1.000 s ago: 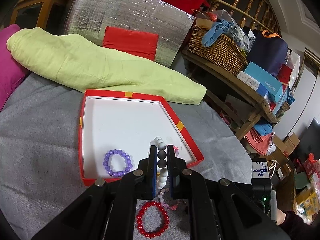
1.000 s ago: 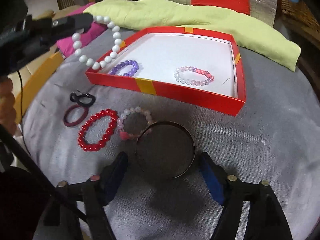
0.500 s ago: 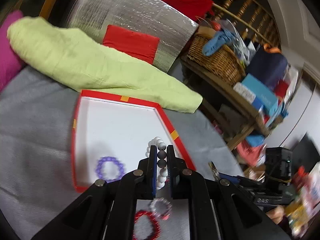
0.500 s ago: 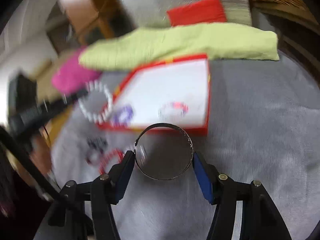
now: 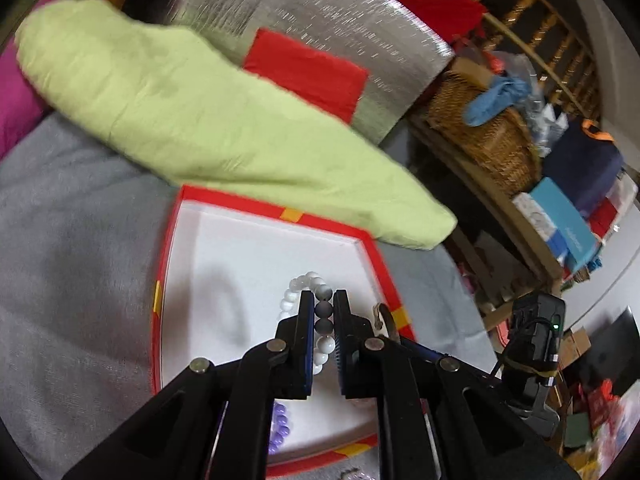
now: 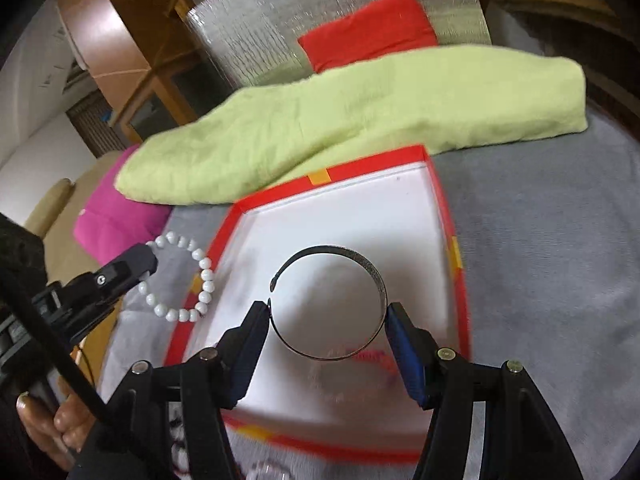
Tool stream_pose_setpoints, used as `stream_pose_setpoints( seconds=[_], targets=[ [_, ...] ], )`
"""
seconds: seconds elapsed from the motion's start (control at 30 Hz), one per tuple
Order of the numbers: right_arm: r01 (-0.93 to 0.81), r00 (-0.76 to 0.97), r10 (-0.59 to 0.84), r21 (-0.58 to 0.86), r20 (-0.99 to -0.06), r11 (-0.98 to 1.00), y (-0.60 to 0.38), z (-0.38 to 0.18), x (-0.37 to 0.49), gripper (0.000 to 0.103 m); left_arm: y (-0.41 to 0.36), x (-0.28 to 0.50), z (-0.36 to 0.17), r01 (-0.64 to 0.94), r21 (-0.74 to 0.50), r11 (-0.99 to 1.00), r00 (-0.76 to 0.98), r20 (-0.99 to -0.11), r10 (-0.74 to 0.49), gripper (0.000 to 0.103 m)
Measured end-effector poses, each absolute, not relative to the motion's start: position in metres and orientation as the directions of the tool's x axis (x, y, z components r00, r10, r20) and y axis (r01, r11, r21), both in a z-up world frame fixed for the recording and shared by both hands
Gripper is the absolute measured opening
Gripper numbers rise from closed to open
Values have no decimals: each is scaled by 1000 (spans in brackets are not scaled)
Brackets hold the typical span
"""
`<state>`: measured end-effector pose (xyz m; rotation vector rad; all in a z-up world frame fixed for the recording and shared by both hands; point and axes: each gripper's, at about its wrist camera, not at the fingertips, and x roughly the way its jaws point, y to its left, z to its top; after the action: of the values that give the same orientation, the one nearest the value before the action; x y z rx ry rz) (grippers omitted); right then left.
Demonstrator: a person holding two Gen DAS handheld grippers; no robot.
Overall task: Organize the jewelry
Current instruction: 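Lower the pearl bracelet and silver bangle into the box and open both tools, then grasp the black hair tie with the left tool while the right tool grasps the pale pink bead bracelet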
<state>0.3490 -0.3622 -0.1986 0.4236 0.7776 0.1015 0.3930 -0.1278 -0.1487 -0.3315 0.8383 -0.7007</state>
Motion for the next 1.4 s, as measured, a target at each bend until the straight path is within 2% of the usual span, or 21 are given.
stream_pose_setpoints(
  seconds=[0.23,0.3,0.37,0.43,0.5,0.57,0.7,0.8,1.2,1.4],
  targets=[
    [128,687,205,394,-697,910,-360,-213,367,65,-134,405,-167,401,-458,793,451,-655,-606,10],
    [147,694,208,418,-689,896,-366,-211,364,70,-134,401,-163,408,-444,797,453,-659,-600,17],
    [149,706,229,456,-671,877,-372,-207,359,72,-131,395,-157,415,-429,802,473,-652,-593,45],
    [144,727,231,472,-647,870,-375,-201,351,72,-124,389,-151,405,-414,815,502,-645,-577,54],
    [140,737,224,469,-637,872,-377,-195,340,72,-116,382,-144,396,-411,821,518,-638,-569,56],
    [147,746,212,466,-632,873,-380,-189,323,72,-107,372,-138,382,-396,835,546,-632,-550,65],
    [154,747,208,469,-631,870,-385,-184,295,59,-92,353,-134,353,-342,871,590,-641,-491,67],
    [154,747,201,459,-634,875,-387,-182,276,57,-76,333,-134,338,-313,888,612,-643,-460,67],
    [115,713,230,433,-663,894,-368,-190,192,56,-17,269,-158,230,-311,922,596,-704,-386,67],
    [83,663,265,421,-700,903,-351,-205,188,56,-9,262,-173,228,-344,911,544,-731,-412,67]
  ],
)
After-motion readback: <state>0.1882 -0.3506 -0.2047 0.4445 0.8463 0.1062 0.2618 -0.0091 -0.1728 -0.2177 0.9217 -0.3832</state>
